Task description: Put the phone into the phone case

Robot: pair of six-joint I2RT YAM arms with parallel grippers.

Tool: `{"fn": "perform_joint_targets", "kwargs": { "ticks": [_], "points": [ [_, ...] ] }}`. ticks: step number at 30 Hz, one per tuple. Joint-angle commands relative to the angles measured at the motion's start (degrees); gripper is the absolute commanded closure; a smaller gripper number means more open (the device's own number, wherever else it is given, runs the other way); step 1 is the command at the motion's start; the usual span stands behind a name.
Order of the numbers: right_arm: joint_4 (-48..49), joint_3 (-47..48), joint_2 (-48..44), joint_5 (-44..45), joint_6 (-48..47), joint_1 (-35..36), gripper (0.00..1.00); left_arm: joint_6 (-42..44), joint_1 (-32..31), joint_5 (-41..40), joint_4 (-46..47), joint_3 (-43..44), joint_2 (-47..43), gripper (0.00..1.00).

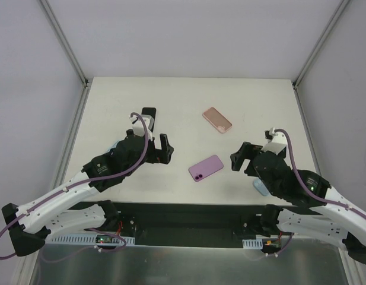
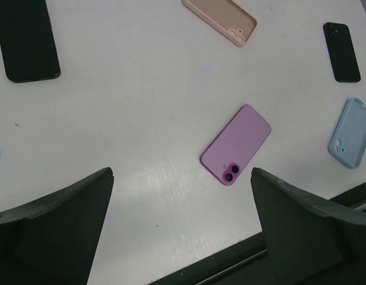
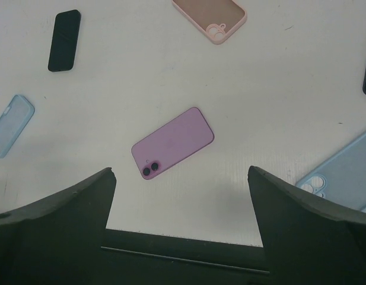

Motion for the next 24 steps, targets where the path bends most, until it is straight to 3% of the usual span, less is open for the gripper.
{"fn": "perform_joint_targets", "kwargs": {
  "ticks": [1, 6, 8, 13, 17, 21, 24],
  "points": [
    [-2.0, 0.5, -0.6, 2.6, 1.7, 0.0, 0.04, 0.1, 0.0, -3.3, 0.8, 2.0, 0.1, 0.01],
    [-2.8, 0.3, -0.2, 2.5, 3.3, 0.1, 0.04, -3.6, 6.9, 1.6, -2.7, 3.4, 4.4, 0.01],
    [-2.5, 0.1, 0.2, 2.1, 3.3, 0.1, 0.04, -6.3, 15.0, 9.4, -5.1, 4.6, 6.2, 0.01],
    [-4.1, 2.6, 2.2, 1.2, 2.6, 0.1, 0.04, -16.7, 31.3, 13.1, -11.8, 5.3, 11.3, 0.01],
    [-6.4, 4.6, 3.7, 1.6, 2.6, 0.1, 0.04, -29.6, 50.8, 21.6, -14.7, 1.6, 12.6, 0.02],
    [-7.9, 4.7, 4.2, 1.9, 3.3, 0.1, 0.04, -40.1, 61.0, 22.6, -15.8, -2.4, 15.2, 0.11],
    [-8.6, 4.3, 3.9, 1.7, 3.6, 0.0, 0.04, -47.6, 64.8, 21.9, -17.0, -4.7, 17.0, 0.15]
  ]
}}
